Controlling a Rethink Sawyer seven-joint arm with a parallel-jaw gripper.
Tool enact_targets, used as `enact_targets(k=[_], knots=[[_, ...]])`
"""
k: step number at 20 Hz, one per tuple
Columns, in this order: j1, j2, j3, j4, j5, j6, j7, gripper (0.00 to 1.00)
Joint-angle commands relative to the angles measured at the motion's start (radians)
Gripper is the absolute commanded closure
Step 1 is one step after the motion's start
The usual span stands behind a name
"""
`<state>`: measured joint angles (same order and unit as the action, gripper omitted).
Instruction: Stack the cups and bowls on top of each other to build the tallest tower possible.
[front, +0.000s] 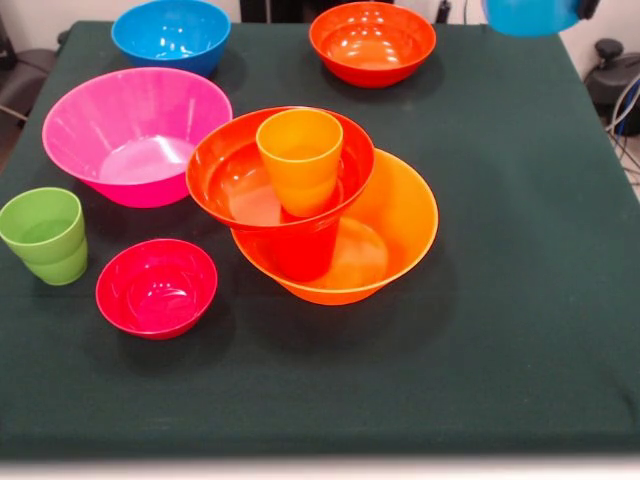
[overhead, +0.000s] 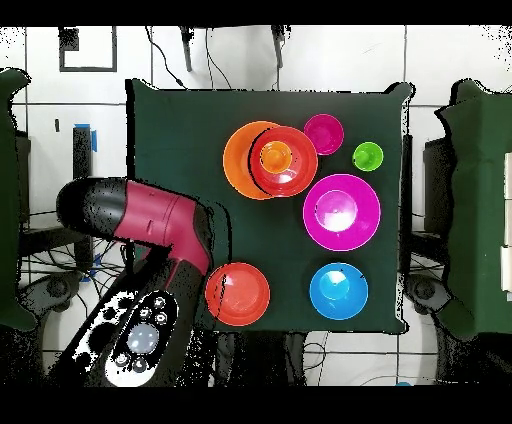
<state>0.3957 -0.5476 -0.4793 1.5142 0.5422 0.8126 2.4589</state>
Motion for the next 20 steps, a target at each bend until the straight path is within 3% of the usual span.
enact_targets(k=[1, 12, 20], knots=[[-0.080, 0.029, 0.092, -0.066, -0.096, 0.061, 0.004, 1.00], [-0.173, 0.055, 0.145, -0.114, -0.170, -0.017, -0.091, 1.00], [-0.236, 0.077, 0.162, -0.259, -0.272, 0.094, -0.162, 1.00]])
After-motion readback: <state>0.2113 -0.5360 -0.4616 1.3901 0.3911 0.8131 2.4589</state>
